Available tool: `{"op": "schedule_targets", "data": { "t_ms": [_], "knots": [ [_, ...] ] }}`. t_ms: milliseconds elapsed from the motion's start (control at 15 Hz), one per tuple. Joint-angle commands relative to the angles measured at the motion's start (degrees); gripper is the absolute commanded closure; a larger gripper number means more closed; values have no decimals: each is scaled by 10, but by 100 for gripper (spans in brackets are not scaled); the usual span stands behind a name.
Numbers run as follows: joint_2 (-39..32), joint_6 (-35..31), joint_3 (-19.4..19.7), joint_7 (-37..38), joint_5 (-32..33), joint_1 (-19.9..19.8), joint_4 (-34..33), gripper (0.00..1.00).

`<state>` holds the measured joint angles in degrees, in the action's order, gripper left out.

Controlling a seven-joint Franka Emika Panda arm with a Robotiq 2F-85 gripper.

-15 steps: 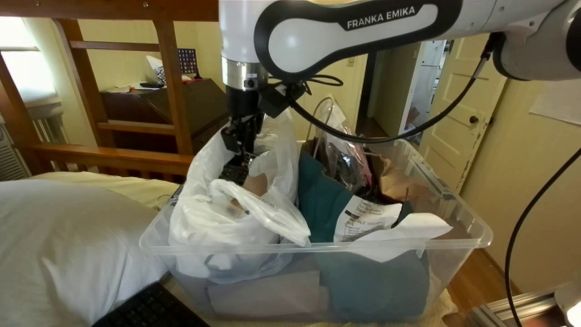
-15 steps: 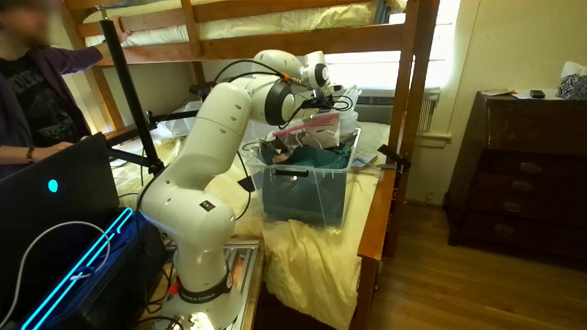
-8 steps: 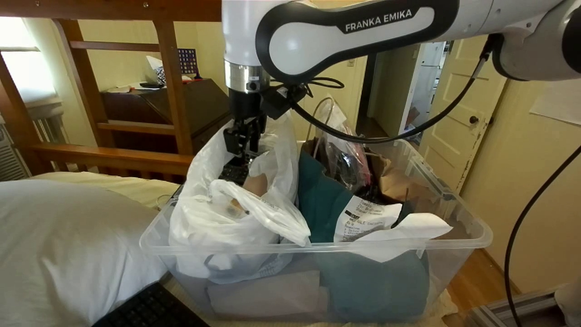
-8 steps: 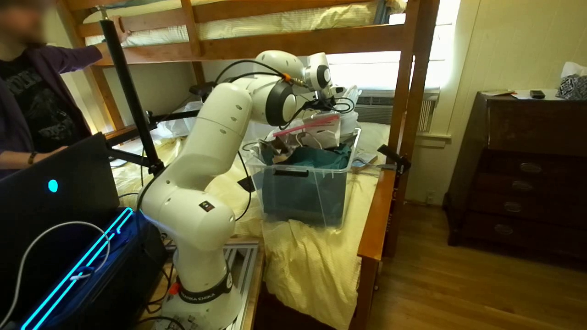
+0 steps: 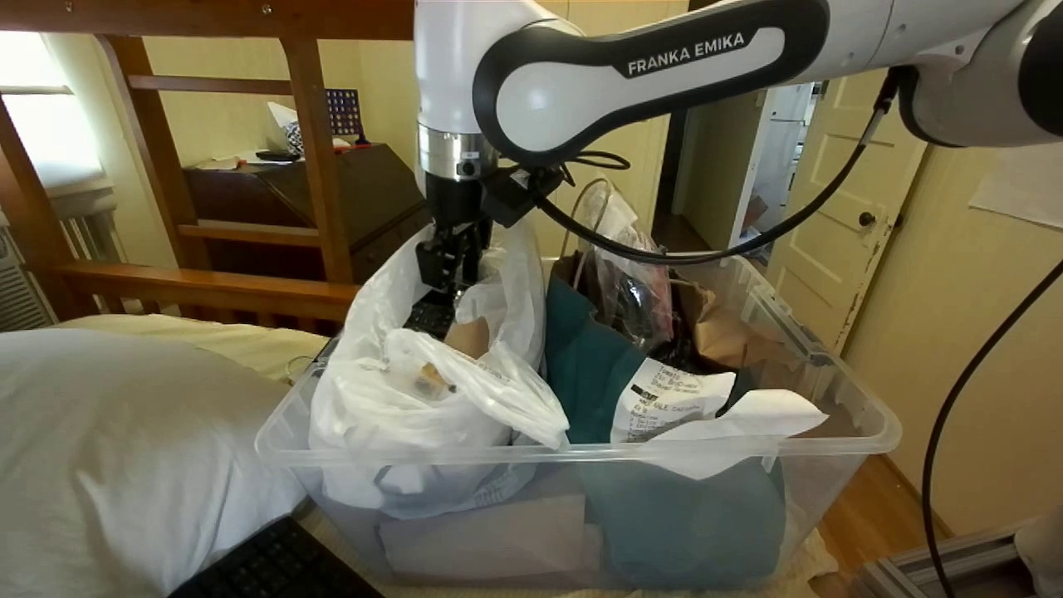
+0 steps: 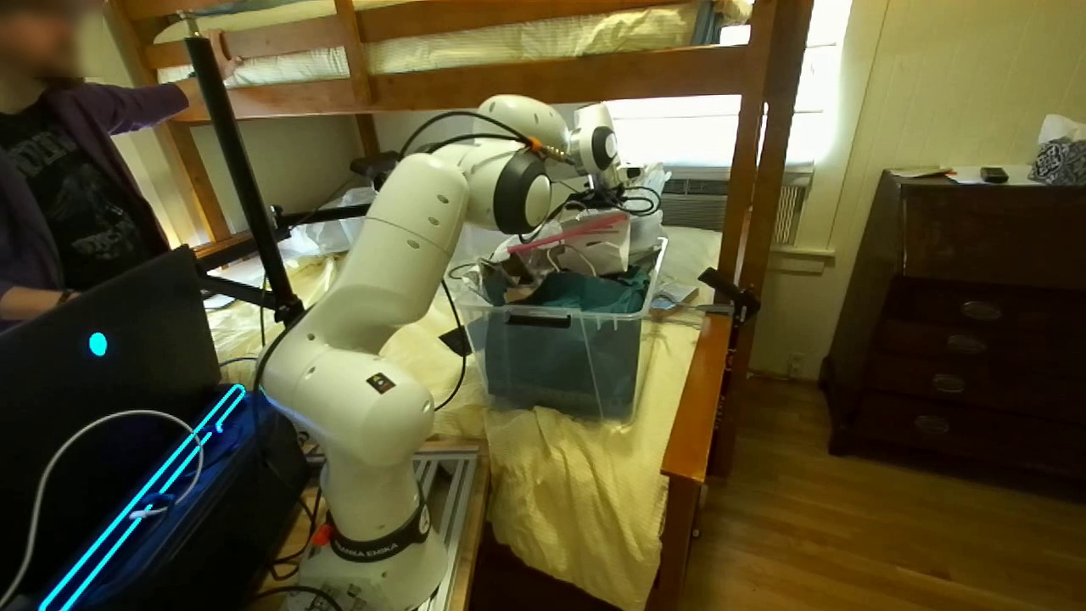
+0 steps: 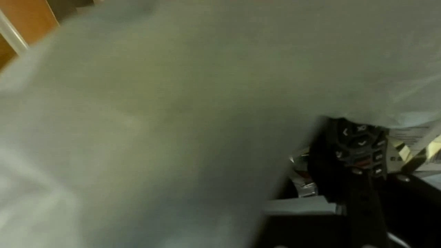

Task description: Remove the circular object with tape from the plastic bag

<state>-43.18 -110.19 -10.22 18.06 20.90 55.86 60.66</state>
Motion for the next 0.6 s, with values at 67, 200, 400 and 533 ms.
{"op": "schedule_targets", "data": {
  "t_ms": [67, 200, 400, 533],
  "knots": [
    [10, -33, -9, -17, -9, -14, 34, 33],
    [9, -45, -12, -24, -12, -18, 40, 39],
    [11, -54, -17, -30, -14, -21, 46, 65],
    [15, -53, -18, -31, -12, -20, 46, 79]
  ]
}}
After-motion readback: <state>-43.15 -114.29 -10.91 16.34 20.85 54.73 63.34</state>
